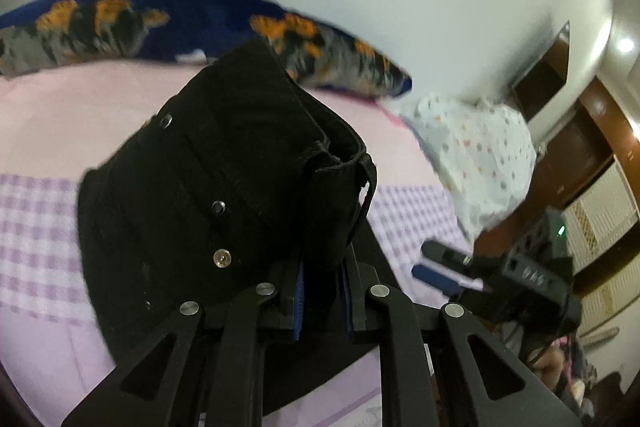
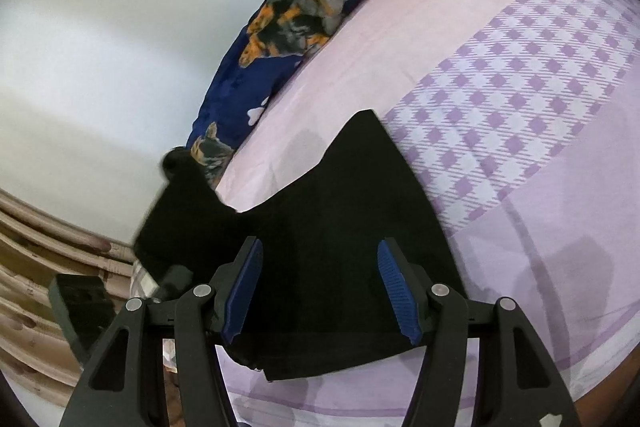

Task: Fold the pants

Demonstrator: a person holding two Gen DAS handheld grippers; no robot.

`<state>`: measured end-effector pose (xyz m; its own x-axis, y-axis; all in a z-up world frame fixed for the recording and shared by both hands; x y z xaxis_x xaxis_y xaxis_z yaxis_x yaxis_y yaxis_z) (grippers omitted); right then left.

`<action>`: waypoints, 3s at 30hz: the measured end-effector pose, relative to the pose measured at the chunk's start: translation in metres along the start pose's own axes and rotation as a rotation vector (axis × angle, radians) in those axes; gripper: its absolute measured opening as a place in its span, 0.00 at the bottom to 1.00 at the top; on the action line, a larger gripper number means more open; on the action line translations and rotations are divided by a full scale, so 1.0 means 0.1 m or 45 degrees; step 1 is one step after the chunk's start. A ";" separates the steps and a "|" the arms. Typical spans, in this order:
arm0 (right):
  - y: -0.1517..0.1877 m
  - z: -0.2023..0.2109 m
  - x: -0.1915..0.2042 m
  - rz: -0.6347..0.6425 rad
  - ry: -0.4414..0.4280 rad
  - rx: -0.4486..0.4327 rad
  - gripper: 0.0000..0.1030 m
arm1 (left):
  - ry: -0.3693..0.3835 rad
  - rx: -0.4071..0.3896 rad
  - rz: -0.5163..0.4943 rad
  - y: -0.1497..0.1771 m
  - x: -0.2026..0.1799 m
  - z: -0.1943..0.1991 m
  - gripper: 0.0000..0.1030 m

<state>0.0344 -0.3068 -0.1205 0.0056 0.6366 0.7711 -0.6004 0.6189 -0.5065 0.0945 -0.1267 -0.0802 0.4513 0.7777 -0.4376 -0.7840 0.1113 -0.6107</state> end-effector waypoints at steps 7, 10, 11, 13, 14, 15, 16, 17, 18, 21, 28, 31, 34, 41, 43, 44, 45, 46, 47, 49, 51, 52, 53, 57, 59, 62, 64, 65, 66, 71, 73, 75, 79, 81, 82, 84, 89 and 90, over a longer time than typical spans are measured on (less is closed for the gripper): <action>-0.02 -0.08 -0.10 0.000 -0.002 0.028 0.56 | -0.009 0.107 -0.114 0.30 -0.20 -0.17 0.14; 0.00 -0.19 -0.11 0.007 -0.015 0.065 0.56 | -0.028 0.174 -0.166 0.46 -0.25 -0.29 0.15; 0.01 -0.23 -0.11 0.001 -0.026 0.080 0.56 | -0.045 0.194 -0.185 0.50 -0.26 -0.34 0.15; 0.02 -0.30 -0.11 -0.019 -0.060 0.114 0.56 | -0.093 0.232 -0.240 0.59 -0.27 -0.45 0.16; 0.02 -0.33 -0.10 -0.020 -0.074 0.134 0.56 | -0.107 0.239 -0.258 0.61 -0.28 -0.48 0.16; 0.02 -0.37 -0.09 -0.017 -0.087 0.159 0.56 | -0.122 0.246 -0.278 0.62 -0.30 -0.50 0.18; 0.03 -0.41 -0.08 -0.007 -0.103 0.187 0.57 | -0.131 0.250 -0.291 0.63 -0.32 -0.51 0.20; 0.03 -0.45 -0.07 0.002 -0.110 0.205 0.57 | -0.133 0.255 -0.309 0.64 -0.35 -0.51 0.20; 0.03 -0.48 -0.06 0.011 -0.111 0.221 0.58 | -0.138 0.260 -0.321 0.64 -0.36 -0.51 0.24; 0.03 -0.61 -0.08 0.023 -0.109 0.284 0.61 | -0.115 0.299 -0.340 0.69 -0.41 -0.46 0.30; 0.00 -0.85 -0.12 0.070 -0.110 0.374 0.61 | -0.050 0.226 -0.306 0.58 -0.32 -0.09 0.40; -0.03 -0.96 -0.12 0.090 -0.122 0.397 0.60 | -0.115 0.140 -0.229 0.41 -0.06 0.07 0.42; -0.04 -1.05 -0.11 0.114 -0.141 0.427 0.60 | -0.223 0.101 -0.144 0.31 0.28 0.14 0.42; 0.10 -1.21 0.03 0.195 -0.199 0.537 0.54 | -0.414 0.101 -0.052 0.33 0.85 0.14 0.42; 0.13 -1.23 0.05 0.221 -0.186 0.547 0.52 | -0.413 0.125 -0.042 0.36 0.91 0.11 0.42; 0.13 -1.23 0.05 0.222 -0.187 0.550 0.51 | -0.410 0.129 -0.042 0.38 0.93 0.09 0.42; 0.12 -1.24 0.04 0.204 -0.189 0.553 0.50 | -0.412 0.131 -0.047 0.40 0.93 0.08 0.43; 0.11 -1.25 0.03 0.183 -0.189 0.553 0.49 | -0.415 0.130 -0.053 0.41 0.93 0.07 0.43; 0.10 -1.25 0.02 0.163 -0.194 0.549 0.48 | -0.418 0.128 -0.058 0.41 0.93 0.06 0.43; 0.07 -1.27 0.01 0.141 -0.195 0.533 0.46 | -0.424 0.131 -0.062 0.43 0.94 0.04 0.43; 0.06 -1.28 0.02 0.128 -0.186 0.527 0.47 | -0.427 0.136 -0.064 0.43 0.94 0.00 0.44; 0.07 -1.28 0.03 0.128 -0.185 0.525 0.48 | -0.428 0.137 -0.066 0.43 0.94 -0.01 0.44; 0.07 -1.29 0.04 0.136 -0.174 0.523 0.49 | -0.429 0.138 -0.066 0.43 0.94 -0.01 0.44; 0.10 -1.27 0.10 0.222 -0.086 0.497 0.28 | -0.427 0.140 -0.069 0.42 0.94 -0.02 0.45; 0.07 -1.19 0.17 0.255 -0.073 0.464 0.16 | -0.421 0.142 -0.069 0.41 0.95 -0.01 0.45; 0.01 -0.99 0.34 0.290 -0.102 0.397 0.13 | -0.401 0.117 -0.041 0.35 0.93 0.05 0.45; -0.06 -0.85 0.48 0.346 -0.101 0.341 0.12 | -0.383 0.081 -0.040 0.27 0.88 0.11 0.45; -0.10 -0.79 0.52 0.354 -0.107 0.320 0.12 | -0.378 0.068 -0.050 0.23 0.85 0.13 0.45; -0.14 -0.74 0.54 0.360 -0.110 0.300 0.11 | -0.375 0.059 -0.061 0.20 0.81 0.15 0.45; -0.36 -0.59 0.33 0.332 -0.040 0.224 0.11 | -0.335 0.055 -0.139 0.14 0.59 0.09 0.45; -0.40 -0.60 0.14 0.307 0.001 0.218 0.11 | -0.323 0.073 -0.179 0.18 0.50 0.02 0.45; -0.40 -0.65 -0.11 0.250 0.040 0.235 0.11 | -0.318 0.120 -0.219 0.28 0.44 -0.09 0.45; -0.40 -0.69 -0.35 0.195 0.040 0.242 0.13 | -0.340 0.212 -0.278 0.49 0.43 -0.27 0.45; -0.40 -0.67 -0.37 0.183 0.070 0.239 0.27 | -0.360 0.218 -0.309 0.56 0.44 -0.32 0.45; -0.39 -0.66 -0.37 0.185 0.075 0.238 0.28 | -0.362 0.219 -0.310 0.57 0.44 -0.33 0.45; -0.40 -0.57 -0.35 0.188 0.096 0.230 0.35 | -0.354 0.222 -0.299 0.57 0.45 -0.34 0.45; -0.36 -0.22 -0.31 0.177 0.072 0.186 0.38 | -0.317 0.226 -0.270 0.57 0.48 -0.30 0.45; -0.33 -0.18 -0.30 0.184 0.056 0.197 0.38 | -0.312 0.226 -0.268 0.58 0.49 -0.28 0.45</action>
<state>0.0680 -0.3380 -0.1338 -0.0561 0.7352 0.6755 -0.7133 0.4439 -0.5423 0.0830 -0.0998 -0.1559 0.5118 0.8491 -0.1308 -0.7563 0.3731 -0.5373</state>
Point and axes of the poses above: each gripper's, at about its wrist camera, not at the fingertips, and z roughly against the way its jaws point, x to its left, y to its underside, the point moved 7 cm from there along -z, roughly the way its jaws point, and after that the axes turned 5 degrees about -y, right-handed, at the moved point
